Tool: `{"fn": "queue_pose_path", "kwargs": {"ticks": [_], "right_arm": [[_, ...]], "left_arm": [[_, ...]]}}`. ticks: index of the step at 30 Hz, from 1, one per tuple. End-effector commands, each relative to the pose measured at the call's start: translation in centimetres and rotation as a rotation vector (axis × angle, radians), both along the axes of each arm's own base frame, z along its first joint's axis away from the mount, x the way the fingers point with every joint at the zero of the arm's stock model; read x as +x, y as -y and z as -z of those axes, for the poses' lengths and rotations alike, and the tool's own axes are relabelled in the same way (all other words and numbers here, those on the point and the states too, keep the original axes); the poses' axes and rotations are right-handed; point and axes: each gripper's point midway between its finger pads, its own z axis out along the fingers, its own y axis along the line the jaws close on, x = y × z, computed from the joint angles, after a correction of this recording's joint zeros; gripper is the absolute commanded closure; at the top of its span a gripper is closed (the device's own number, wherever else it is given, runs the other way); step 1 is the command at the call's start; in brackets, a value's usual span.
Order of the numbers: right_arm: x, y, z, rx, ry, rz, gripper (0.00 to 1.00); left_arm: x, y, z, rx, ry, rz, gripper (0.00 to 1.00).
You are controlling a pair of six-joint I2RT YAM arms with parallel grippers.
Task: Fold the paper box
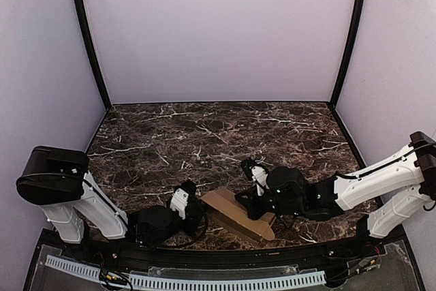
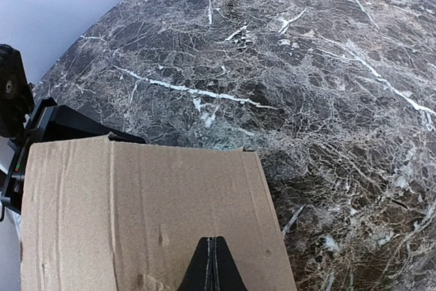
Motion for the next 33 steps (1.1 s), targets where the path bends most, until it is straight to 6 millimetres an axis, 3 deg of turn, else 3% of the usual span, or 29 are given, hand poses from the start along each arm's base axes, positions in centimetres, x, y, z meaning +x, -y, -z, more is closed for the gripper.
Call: {"fn": "queue_pose_path", "kwargs": {"ticks": [1, 15, 23, 33], "right_arm": [[-0.5, -0.1, 0.5, 0.012, -0.008, -0.005, 0.98], [-0.6, -0.3, 0.2, 0.024, -0.001, -0.011, 1.00], [-0.7, -0.5, 0.0, 0.030, 0.007, -0.025, 1.00], [-1.1, 0.0, -0.2, 0.028, 0.056, -0.061, 1.00]], "left_arm": [[-0.1, -0.8, -0.4, 0.046, 0.005, -0.005, 0.71], [-0.3, -2.5, -1.2, 0.051, -0.005, 0.013, 0.99], [1.2, -4.1, -1.2, -0.086, -0.109, 0.065, 1.00], [2.3, -2.5, -1.6, -0.110, -0.229, 0.201, 0.99]]}}
